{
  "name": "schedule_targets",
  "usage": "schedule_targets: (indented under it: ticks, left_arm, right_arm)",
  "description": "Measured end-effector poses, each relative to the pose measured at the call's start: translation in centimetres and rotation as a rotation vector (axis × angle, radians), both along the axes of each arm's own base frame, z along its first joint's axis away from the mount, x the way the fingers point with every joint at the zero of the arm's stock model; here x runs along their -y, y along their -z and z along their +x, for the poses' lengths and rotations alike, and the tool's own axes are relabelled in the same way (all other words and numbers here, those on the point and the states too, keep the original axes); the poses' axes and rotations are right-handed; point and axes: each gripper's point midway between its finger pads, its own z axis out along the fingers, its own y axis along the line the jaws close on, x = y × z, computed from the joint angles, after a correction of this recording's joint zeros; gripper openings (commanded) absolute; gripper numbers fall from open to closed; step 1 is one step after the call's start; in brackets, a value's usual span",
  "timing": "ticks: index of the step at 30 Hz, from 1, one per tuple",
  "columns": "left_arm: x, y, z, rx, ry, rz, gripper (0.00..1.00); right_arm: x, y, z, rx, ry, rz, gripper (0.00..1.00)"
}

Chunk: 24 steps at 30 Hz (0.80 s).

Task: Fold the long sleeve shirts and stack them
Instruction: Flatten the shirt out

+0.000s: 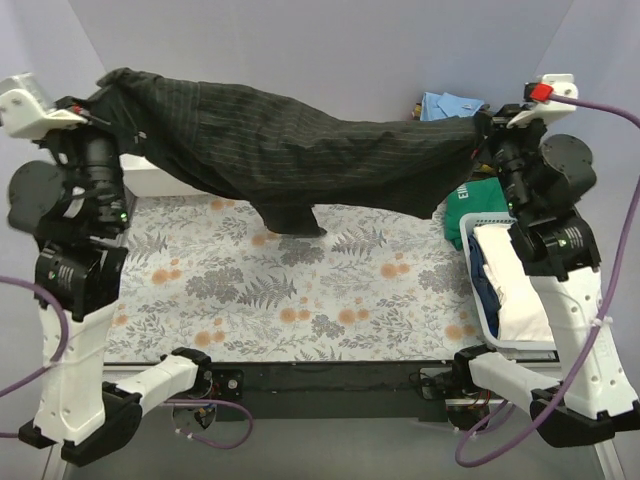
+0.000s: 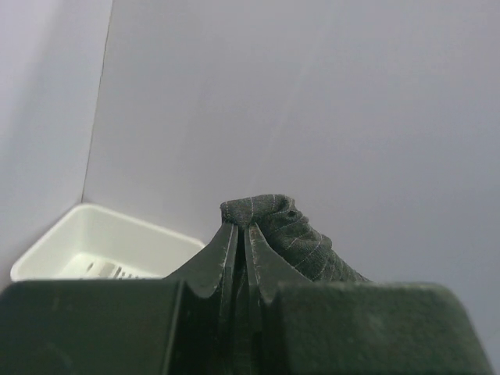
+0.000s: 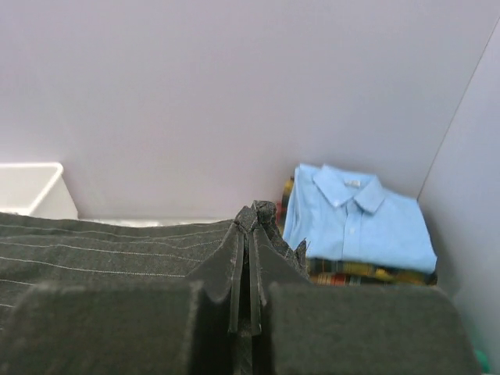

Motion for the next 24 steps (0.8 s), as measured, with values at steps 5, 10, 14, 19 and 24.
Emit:
schedule_targets:
  ticks: [5, 10, 14, 19, 24]
  left_arm:
    - [-1.1, -7.0, -5.1, 0.23, 0.022, -0.002, 0.0]
    - [-1.3, -11.4, -7.1, 0.375, 0.023, 0.012, 0.0]
    - [0.0, -10.2, -3.1, 0.333, 0.023, 0.028, 0.0]
    - [4.3, 2.5, 7.7, 0.008, 0.081, 0.074, 0.0]
    - [7.1, 23.3, 13.6, -0.472, 0.134, 0.114, 0.01]
  right_arm:
    - [0.9, -6.9, -3.5, 0.204, -0.014, 0.039, 0.01]
    - [1.2, -11.2, -5.4, 0.343, -0.03, 0.055, 0.01]
    - [0.9, -12.0, -4.7, 0.378, -0.029, 0.054, 0.01]
    - [-1.0, -2.6, 0.8, 0.166, -0.039, 0.029, 0.01]
    - [-2.4, 14.8, 5.2, -0.243, -0.038, 0.0, 0.01]
